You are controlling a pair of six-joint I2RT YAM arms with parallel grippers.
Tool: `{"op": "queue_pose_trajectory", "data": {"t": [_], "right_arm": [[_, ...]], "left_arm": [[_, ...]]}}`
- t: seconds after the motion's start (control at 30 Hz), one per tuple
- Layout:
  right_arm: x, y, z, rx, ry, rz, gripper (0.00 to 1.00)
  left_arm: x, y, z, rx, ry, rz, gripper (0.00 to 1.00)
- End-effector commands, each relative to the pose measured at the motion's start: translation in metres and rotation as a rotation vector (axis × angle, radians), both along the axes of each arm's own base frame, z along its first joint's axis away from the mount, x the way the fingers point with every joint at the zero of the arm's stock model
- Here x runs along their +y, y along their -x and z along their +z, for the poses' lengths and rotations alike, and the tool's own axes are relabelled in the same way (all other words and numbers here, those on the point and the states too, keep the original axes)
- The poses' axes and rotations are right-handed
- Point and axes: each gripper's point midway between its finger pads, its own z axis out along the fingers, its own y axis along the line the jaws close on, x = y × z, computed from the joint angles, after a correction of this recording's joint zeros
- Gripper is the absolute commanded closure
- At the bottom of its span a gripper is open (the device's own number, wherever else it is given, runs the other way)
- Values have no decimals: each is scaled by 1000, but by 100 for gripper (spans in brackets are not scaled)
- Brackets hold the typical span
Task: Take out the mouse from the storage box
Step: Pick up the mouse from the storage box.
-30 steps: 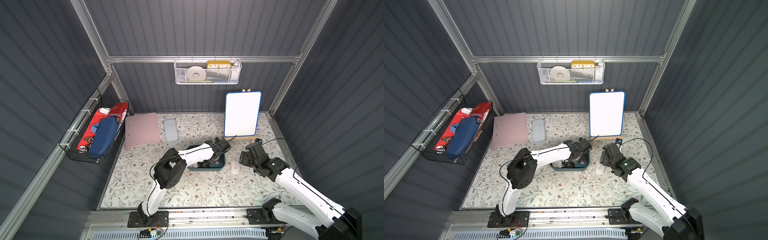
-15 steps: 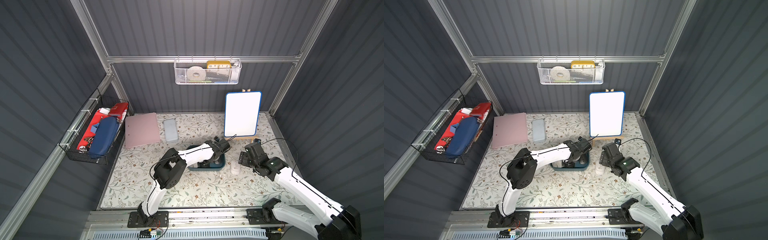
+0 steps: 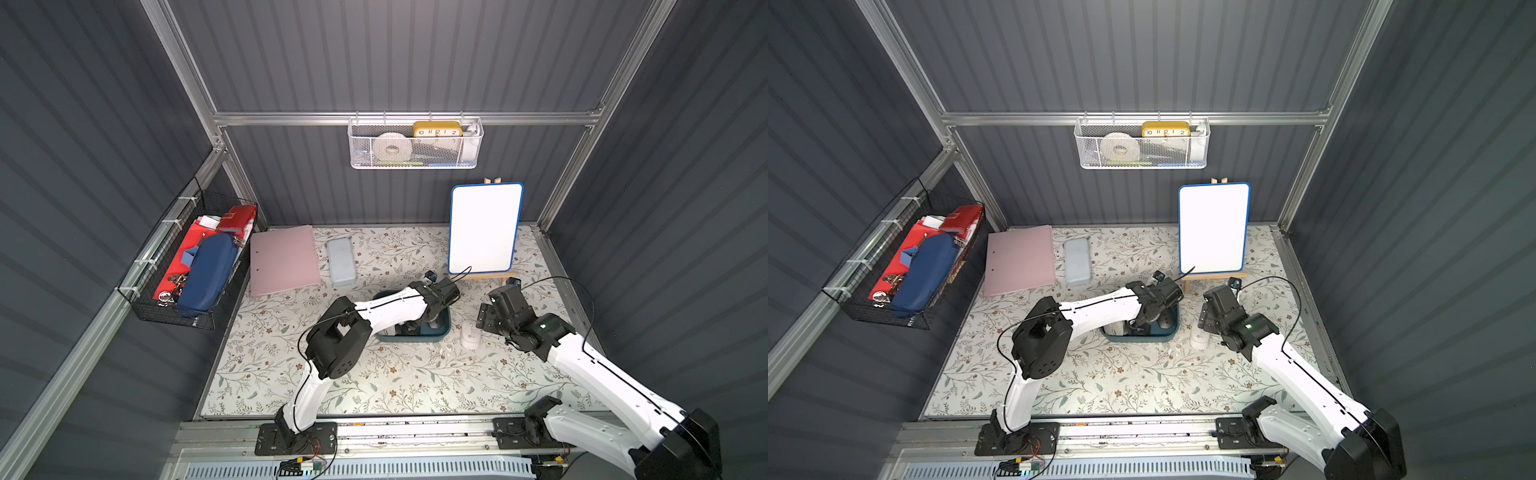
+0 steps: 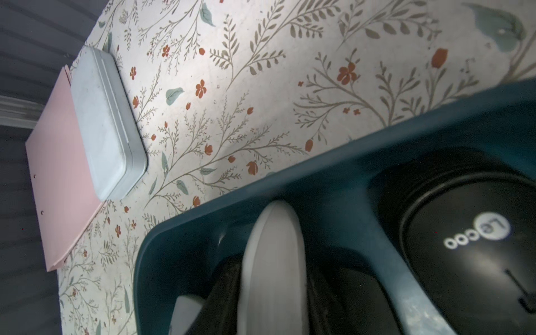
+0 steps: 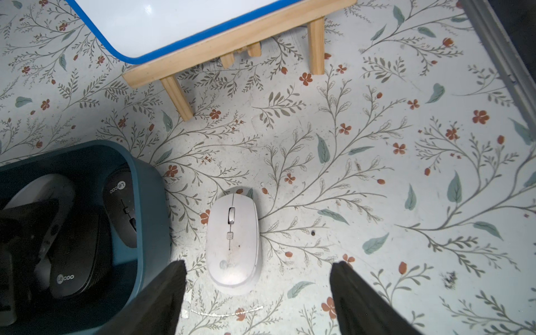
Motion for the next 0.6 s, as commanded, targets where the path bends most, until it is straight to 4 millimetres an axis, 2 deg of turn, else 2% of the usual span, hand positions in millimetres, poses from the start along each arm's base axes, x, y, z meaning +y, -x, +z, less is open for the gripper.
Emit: {"op": "queue_pose_trajectory", "data": {"t": [0.0, 0.13, 0.3, 0.57], "right_arm": [[0, -1, 5, -2, -1, 0, 18], [0, 0, 5, 0, -1, 0, 18], [-1, 0, 5, 2, -3, -2, 18], [1, 1, 2, 11, -4, 7, 18]], "left_arm": [[6, -4, 25, -68, 28, 36, 67], [5, -5, 33, -85, 44, 40, 71], [5, -6, 54, -112, 85, 49, 74], [8, 8, 108, -128, 248, 44, 74]]}}
